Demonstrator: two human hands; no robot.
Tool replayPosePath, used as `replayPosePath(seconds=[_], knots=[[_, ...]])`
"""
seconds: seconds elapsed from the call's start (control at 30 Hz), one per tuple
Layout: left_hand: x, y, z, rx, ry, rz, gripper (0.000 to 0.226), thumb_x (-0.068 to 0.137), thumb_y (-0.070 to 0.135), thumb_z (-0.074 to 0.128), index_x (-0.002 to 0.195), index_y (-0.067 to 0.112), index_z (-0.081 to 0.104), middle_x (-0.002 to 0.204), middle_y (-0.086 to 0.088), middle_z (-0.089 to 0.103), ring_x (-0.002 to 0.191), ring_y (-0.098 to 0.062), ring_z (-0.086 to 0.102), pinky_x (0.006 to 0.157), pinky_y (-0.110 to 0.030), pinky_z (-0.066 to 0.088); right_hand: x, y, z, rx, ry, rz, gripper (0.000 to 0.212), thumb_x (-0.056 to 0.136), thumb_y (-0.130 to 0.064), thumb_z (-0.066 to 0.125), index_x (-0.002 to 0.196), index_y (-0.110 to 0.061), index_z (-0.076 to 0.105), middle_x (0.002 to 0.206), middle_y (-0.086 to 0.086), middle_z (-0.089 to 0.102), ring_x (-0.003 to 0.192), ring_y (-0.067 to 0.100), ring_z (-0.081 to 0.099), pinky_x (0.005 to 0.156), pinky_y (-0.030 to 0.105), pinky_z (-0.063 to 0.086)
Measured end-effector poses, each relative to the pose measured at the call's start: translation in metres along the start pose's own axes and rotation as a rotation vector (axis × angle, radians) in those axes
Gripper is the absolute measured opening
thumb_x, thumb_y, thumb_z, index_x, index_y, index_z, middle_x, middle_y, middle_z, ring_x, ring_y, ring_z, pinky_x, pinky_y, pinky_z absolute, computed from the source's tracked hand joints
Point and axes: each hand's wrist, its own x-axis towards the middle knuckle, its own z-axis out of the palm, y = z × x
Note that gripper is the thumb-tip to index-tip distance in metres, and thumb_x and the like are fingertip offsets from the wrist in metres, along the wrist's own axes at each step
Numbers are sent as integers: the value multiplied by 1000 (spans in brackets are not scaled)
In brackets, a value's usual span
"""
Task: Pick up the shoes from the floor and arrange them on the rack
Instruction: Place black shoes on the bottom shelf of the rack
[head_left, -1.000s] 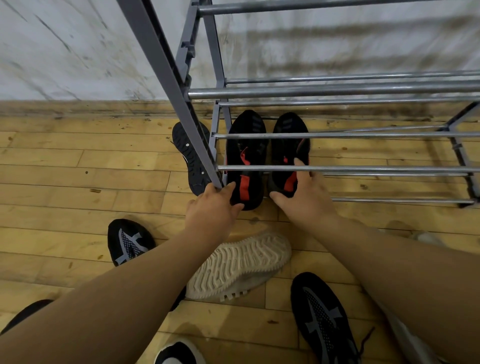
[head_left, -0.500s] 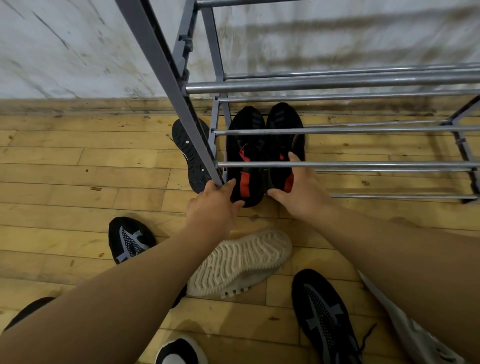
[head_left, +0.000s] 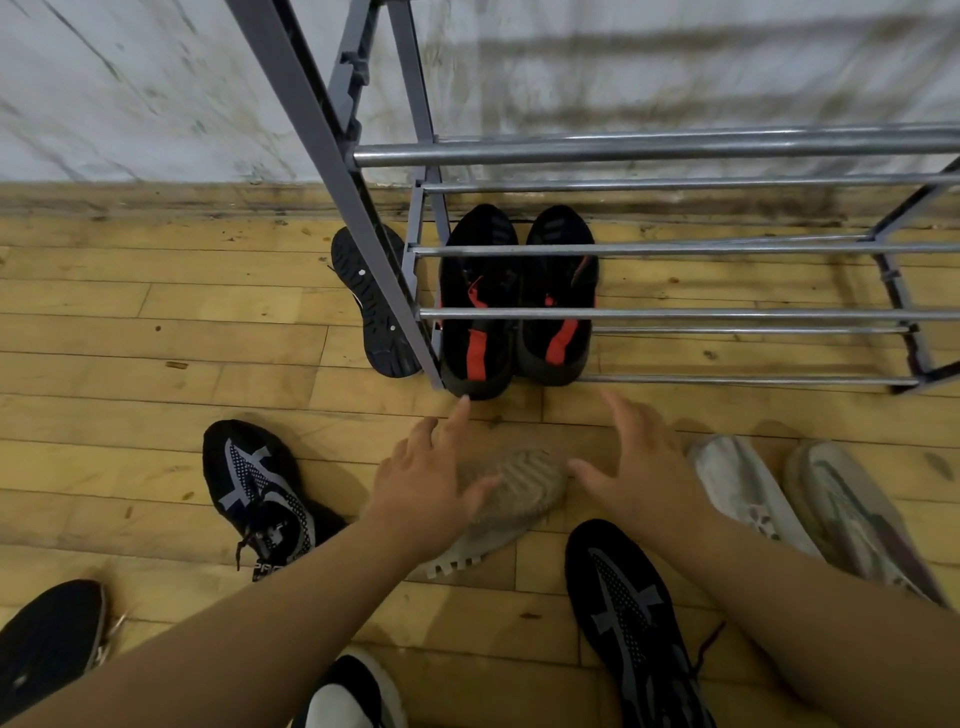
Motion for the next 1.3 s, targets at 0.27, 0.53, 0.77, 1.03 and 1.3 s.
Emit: replayPosePath(seconds=[0.27, 0.53, 0.77, 1.03, 1.3], knots=[[-27, -17, 26, 282, -79, 138, 84, 97, 65, 44, 157, 49, -13, 166, -3, 17, 154, -27, 14, 126, -45, 13, -55, 36, 23, -183, -403, 87, 103, 87, -59, 70, 162, -42, 2, 149, -1, 36, 135, 21, 41, 107, 33, 46], [-26, -18, 22, 295, -110, 151, 93, 94, 62, 53, 157, 49, -14, 164, -2, 18, 152, -27, 17, 125, -44, 16, -43, 44, 14, 88, -411, 163, 72, 89, -45, 77, 152, -43, 42, 130, -6, 60, 116, 7, 56, 90, 16, 47], [-24, -24, 25, 262, -110, 164, 96, 92, 62, 56, 155, 51, -17, 163, -1, 22, 150, -26, 21, 125, -46, 18, -18, 33, -4, 311, -4, 281, 45, 97, -42, 68, 141, -41, 56, 117, -5, 68, 106, 14, 65, 80, 25, 49], [-18, -20, 8, -48, -165, 79, 91, 91, 65, 58, 158, 51, -2, 163, 2, 29, 150, -23, 29, 122, -44, 29, -8, -18, -33, 397, 125, 106, 31, 102, -35, 61, 132, -36, 66, 122, -16, 69, 114, 5, 63, 103, 35, 53], [-56, 4, -17, -660, -144, 53, 73, 94, 56, 61, 142, 74, 9, 157, 32, 33, 145, 4, 32, 119, -28, 35, -4, -60, -26, 606, 209, 92, 31, 104, -31, 60, 132, -39, 68, 120, -17, 73, 113, 1, 67, 100, 30, 56]])
